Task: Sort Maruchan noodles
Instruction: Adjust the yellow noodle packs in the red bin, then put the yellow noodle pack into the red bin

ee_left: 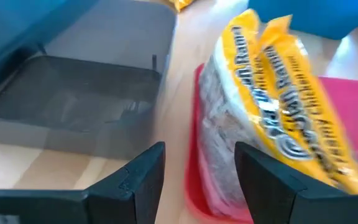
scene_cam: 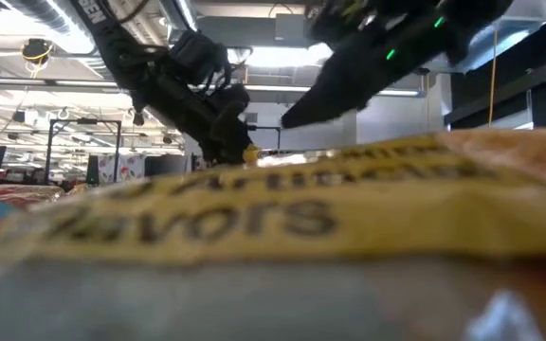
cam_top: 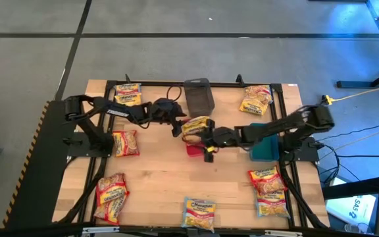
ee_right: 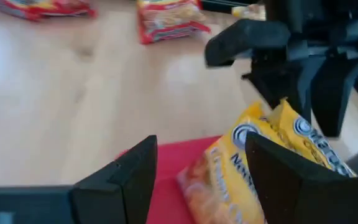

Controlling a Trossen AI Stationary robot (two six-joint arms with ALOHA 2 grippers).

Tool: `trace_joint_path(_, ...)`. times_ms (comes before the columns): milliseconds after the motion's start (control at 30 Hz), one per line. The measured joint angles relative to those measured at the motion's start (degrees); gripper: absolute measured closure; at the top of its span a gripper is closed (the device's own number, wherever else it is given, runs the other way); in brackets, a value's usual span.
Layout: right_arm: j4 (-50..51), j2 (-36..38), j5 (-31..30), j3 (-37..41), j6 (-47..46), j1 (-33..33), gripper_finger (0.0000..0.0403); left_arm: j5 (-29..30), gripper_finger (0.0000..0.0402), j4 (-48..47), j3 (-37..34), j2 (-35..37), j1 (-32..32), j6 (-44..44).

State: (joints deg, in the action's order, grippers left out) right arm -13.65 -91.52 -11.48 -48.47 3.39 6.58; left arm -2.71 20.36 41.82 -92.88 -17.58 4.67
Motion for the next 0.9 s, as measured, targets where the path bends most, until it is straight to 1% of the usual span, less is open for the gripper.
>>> trace_joint_path(167, 12.1, 8.47, -0.14, 0.96, -4.65, 5.45, 0.0185, 0.02, 0.0214, -0.91, 0.0, 3.5, 2.45, 3.75)
trace_joint_path(267, 14.3, 10.31, -2.51, 3.17, -8.3, 9.38, 0.0185, 2.11, 0.0214, -4.05, 0.73, 6.53, 3.79, 4.19)
trace_joint_path(367, 13.63, 10.64, -6.02, 5.82, -11.68, 13.23, 0.0185, 7.52, 0.0214, -11.45, 2.08, 11.79, 4.48, 4.0)
trace_joint_path(500, 13.53, 10.62, -11.74, 7.46, -13.41, 16.17, 0.0185, 14.12, 0.0213, -25.94, 4.78, 18.44, 3.65, 6.63)
trace_joint_path(567, 13.45, 10.64, -13.82, 7.51, -12.69, 16.34, 0.0185, 16.63, 0.0211, -31.38, 5.89, 20.86, 2.51, 7.58)
trace_joint_path(667, 13.47, 10.64, -15.09, 7.52, -11.92, 16.27, 0.0185, 19.4, 0.0199, -38.94, 6.64, 23.36, 0.07, 8.77)
trace_joint_path(800, 14.04, 10.62, -16.03, 7.52, -11.92, 16.27, 0.0185, 22.48, 0.0169, -48.96, 8.44, 23.99, -4.58, 9.88)
trace_joint_path(900, 14.25, 10.62, -16.0, 7.52, -11.94, 16.27, 0.0185, 22.68, 0.0144, -55.36, 11.15, 23.73, -9.75, 9.64)
